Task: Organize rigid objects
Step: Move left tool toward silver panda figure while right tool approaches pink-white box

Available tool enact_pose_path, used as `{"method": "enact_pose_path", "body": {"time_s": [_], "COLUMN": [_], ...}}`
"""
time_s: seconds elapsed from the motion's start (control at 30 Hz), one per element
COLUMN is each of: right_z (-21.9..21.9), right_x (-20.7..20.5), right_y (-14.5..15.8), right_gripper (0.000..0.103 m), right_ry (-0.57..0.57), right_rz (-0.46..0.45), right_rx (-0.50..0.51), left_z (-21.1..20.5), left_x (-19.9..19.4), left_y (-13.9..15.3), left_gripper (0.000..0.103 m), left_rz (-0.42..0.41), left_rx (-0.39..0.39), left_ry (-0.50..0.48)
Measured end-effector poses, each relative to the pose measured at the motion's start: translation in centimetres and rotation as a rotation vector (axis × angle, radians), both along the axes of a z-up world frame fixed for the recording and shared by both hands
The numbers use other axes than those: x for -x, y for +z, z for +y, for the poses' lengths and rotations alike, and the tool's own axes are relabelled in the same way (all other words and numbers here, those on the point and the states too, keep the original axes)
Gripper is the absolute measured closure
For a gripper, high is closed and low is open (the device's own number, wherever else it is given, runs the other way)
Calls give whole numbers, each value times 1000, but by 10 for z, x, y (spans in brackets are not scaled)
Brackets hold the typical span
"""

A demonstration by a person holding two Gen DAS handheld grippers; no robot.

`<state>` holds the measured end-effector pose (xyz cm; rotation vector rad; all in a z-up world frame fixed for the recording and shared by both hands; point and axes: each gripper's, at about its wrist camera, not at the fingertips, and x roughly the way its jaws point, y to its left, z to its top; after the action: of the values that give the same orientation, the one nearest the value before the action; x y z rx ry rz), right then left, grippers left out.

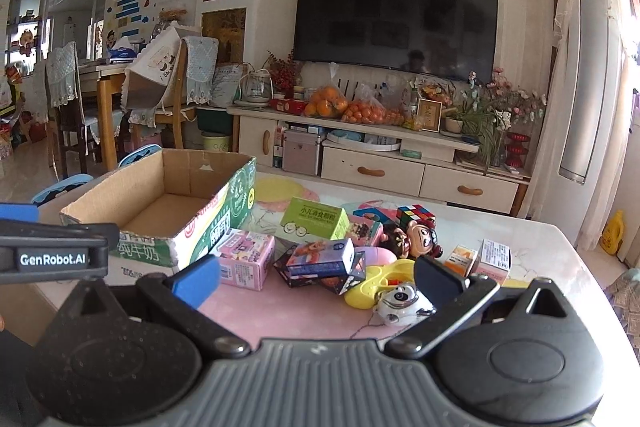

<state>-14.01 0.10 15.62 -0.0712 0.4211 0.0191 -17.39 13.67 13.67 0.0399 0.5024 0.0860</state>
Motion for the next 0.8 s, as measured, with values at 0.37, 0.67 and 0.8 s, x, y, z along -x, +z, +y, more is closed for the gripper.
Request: {"method": "enact_pose_path", "body": {"time_s": [0.37,0.67,0.8], "right_z": [11,10,8], "right_x": [6,7,8], "right_y": [5,4,2], "right_gripper": [1,1,1], "right_ry": [12,12,10], "right_rz": [-36,-34,-29], "right_rx": [21,19,16], "left_z": [-6,-8,-8], "left_x": [-5,-4,-5], "left_y": [-6,-11,-12], "left_gripper": [0,0,0], "left_rz": [-10,-10,-4], "left_rx": [-1,-2,1], "left_ry": [21,24,27]}}
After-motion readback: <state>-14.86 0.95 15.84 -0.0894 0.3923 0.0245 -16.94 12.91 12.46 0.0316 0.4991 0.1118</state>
